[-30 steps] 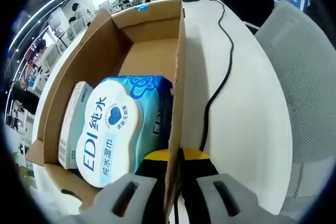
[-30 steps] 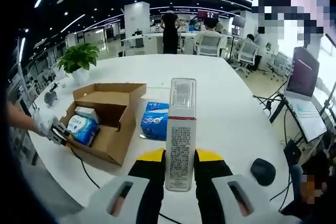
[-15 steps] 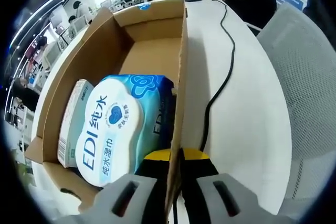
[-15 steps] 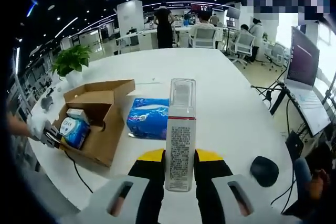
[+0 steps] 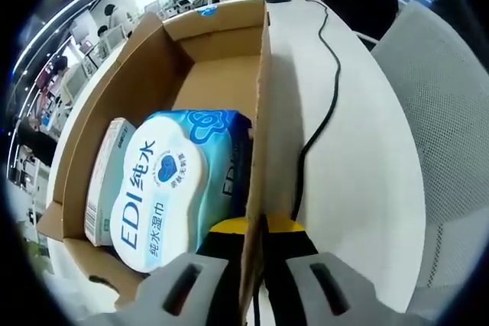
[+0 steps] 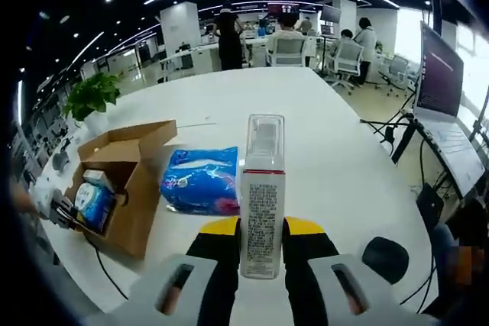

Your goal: Operate the shoe box by opening the lid, removing the specified soft item, and placing it in the target area until the item is outside and the box remains undamaged.

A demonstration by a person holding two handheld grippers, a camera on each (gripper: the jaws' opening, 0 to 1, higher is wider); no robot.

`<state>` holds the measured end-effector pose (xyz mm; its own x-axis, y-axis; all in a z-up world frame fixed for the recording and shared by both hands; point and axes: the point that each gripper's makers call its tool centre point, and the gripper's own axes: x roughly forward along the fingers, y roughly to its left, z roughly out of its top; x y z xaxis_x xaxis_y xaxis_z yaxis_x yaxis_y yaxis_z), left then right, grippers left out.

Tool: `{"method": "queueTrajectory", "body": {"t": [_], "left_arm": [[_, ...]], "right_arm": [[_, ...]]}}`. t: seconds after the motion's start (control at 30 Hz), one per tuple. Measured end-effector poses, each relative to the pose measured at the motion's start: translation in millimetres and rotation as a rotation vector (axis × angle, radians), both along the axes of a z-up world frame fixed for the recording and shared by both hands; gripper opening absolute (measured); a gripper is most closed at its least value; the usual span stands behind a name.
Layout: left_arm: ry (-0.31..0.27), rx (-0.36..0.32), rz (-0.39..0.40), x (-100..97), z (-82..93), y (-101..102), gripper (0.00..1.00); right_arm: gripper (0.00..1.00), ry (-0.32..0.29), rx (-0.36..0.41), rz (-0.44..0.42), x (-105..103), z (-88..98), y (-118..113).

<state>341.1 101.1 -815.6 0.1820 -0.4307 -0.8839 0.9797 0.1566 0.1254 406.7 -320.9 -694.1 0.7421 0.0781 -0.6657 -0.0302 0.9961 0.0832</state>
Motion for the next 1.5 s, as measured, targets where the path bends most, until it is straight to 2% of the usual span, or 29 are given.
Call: {"method": "queueTrajectory", "body": {"t": [0.1,0.17,0.2,0.23,0.27,0.4,0.57,0.67,0.73,0.8,0.87,0.9,1.0,1.13,1.2,1.33,1.4,1.5], "left_arm": [[0.000,-0.001,-0.004,0.3,-0.3,0,0.03],[0.002,-0.001,-0.003,0.6,-0.1,0,0.03],[0.001,-0.001,-0.003,0.6,-0.1,-1,0.03],[0.001,-0.002,-0.004,0.8,-0.1,-1,0.03],[0.001,-0.002,-0.004,0.8,-0.2,-1,0.03],[0.001,-0.002,-0.004,0.6,-0.2,-2,0.03],[-0.001,-0.002,-0.003,1.3,-1.0,-2,0.04],[-0.005,-0.003,-0.009,1.1,-0.8,-2,0.03],[-0.004,-0.003,-0.008,1.3,-0.8,-2,0.03],[-0.004,-0.003,-0.009,1.3,-0.9,-3,0.03],[-0.005,-0.004,-0.008,1.3,-1.1,-3,0.03],[-0.004,-0.004,-0.006,1.3,-1.1,-3,0.03],[-0.002,-0.004,-0.002,1.2,-0.7,-3,0.04],[-0.002,-0.004,-0.002,1.8,-0.5,-3,0.04],[0.000,-0.004,-0.001,2.2,-0.8,-3,0.03],[-0.007,-0.008,-0.017,2.0,-0.1,-4,0.03],[-0.007,-0.010,-0.021,2.0,-0.1,-4,0.03],[-0.012,-0.010,-0.025,1.6,0.9,-5,0.03]], "right_arm": [[0.18,0.021,-0.015,-0.003,6,-8.1,-8],[0.18,0.062,-0.108,0.044,9,-16.6,-15],[0.18,0.077,-0.116,0.052,10,-19.5,-16],[0.18,0.056,-0.077,0.051,15,-19.6,-12],[0.18,0.032,-0.006,0.050,21,-19.5,-6],[0.18,0.054,0.055,0.026,29,-24.7,-7],[0.18,0.093,0.002,0.041,38,-33.8,-10],[0.18,0.101,0.005,0.039,46,-37.5,-13],[0.18,0.129,0.019,0.040,56,-44.6,-23],[0.18,0.172,0.038,0.030,57,-50.9,-23],[0.18,0.188,0.061,0.026,59,-56.7,-20],[0.18,0.201,0.055,0.029,59,-59.5,-18],[0.18,0.260,-0.042,0.109,60,-70.6,-15],[0.18,0.300,-0.083,0.135,67,-79.4,-13],[0.18,0.313,-0.135,0.152,70,-79.9,-16],[0.18,0.318,-0.126,0.164,76,-79.7,-13],[0.18,0.323,-0.123,0.165,88,-82.5,-15],[0.18,0.326,-0.088,0.145,84,-80.3,-6]]}}
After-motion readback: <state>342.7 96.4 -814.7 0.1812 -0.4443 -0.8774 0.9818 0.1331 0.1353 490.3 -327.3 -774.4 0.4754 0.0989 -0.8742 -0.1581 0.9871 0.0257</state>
